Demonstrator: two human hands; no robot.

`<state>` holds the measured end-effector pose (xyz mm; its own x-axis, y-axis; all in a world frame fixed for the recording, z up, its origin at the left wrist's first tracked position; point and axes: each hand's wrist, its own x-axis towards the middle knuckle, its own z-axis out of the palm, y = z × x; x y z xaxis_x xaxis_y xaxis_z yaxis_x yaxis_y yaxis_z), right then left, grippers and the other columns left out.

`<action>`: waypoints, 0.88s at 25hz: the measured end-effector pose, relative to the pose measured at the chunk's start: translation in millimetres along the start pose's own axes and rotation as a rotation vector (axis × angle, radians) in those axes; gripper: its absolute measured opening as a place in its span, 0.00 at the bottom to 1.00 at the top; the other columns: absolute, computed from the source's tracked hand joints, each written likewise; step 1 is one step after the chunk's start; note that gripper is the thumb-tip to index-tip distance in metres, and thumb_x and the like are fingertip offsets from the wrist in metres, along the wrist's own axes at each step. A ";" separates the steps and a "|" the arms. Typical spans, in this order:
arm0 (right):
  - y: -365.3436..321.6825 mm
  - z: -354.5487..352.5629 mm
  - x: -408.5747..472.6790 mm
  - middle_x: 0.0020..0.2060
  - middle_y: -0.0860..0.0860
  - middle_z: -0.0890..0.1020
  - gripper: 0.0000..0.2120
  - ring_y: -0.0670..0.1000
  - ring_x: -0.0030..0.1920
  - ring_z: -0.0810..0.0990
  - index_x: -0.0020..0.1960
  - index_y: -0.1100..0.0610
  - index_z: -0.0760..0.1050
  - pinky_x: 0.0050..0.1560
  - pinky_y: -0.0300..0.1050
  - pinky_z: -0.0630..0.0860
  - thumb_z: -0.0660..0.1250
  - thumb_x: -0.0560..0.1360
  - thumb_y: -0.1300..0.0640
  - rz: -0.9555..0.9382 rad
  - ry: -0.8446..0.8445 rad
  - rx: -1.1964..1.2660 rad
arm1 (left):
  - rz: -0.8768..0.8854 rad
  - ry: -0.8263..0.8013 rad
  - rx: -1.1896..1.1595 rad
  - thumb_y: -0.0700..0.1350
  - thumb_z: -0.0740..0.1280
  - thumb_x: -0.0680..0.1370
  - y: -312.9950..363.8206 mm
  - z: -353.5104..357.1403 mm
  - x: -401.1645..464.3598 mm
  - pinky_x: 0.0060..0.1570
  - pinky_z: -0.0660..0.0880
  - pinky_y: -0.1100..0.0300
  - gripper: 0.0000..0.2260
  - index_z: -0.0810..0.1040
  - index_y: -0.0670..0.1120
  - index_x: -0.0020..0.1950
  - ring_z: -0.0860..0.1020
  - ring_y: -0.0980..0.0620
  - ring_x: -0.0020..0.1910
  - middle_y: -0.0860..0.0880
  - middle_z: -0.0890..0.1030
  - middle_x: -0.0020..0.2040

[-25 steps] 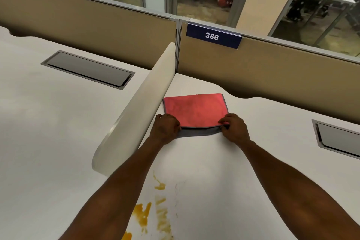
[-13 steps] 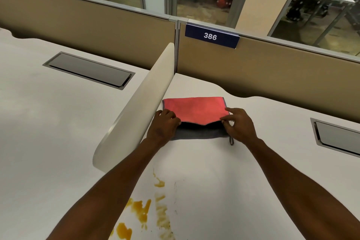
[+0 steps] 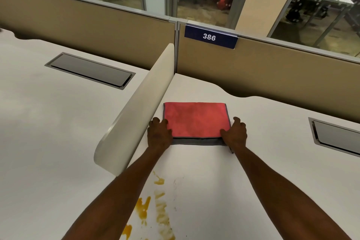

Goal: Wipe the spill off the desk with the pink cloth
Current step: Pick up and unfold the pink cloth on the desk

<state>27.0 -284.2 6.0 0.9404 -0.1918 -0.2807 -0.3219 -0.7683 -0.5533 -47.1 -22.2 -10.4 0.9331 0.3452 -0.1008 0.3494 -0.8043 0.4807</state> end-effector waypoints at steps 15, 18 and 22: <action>-44.5 -36.1 -28.6 0.45 0.56 0.84 0.09 0.56 0.44 0.81 0.48 0.56 0.83 0.44 0.49 0.78 0.68 0.73 0.66 -0.016 -0.188 0.808 | -0.281 -0.406 -0.745 0.42 0.75 0.73 45.0 -8.2 -28.9 0.54 0.81 0.52 0.25 0.76 0.50 0.70 0.81 0.44 0.56 0.43 0.79 0.62; -47.2 -52.1 -41.5 0.42 0.53 0.87 0.07 0.55 0.44 0.82 0.43 0.53 0.87 0.46 0.48 0.79 0.71 0.73 0.62 -0.104 -0.178 0.795 | -0.084 -0.507 -0.466 0.51 0.75 0.75 41.5 -10.9 -47.1 0.50 0.78 0.58 0.26 0.75 0.48 0.71 0.83 0.46 0.56 0.44 0.81 0.62; -62.4 -71.7 -68.1 0.43 0.48 0.88 0.12 0.51 0.46 0.85 0.44 0.49 0.89 0.51 0.45 0.81 0.69 0.67 0.60 -0.331 -0.274 0.660 | 0.017 -0.220 -0.334 0.54 0.71 0.79 17.1 -33.5 -55.7 0.57 0.78 0.55 0.19 0.80 0.45 0.66 0.82 0.45 0.57 0.44 0.84 0.58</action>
<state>-9.0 -267.0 115.9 0.9659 0.2068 -0.1557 -0.1089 -0.2208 -0.9692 -96.0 -39.0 32.6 0.9469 0.1923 -0.2577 0.3213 -0.5951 0.7366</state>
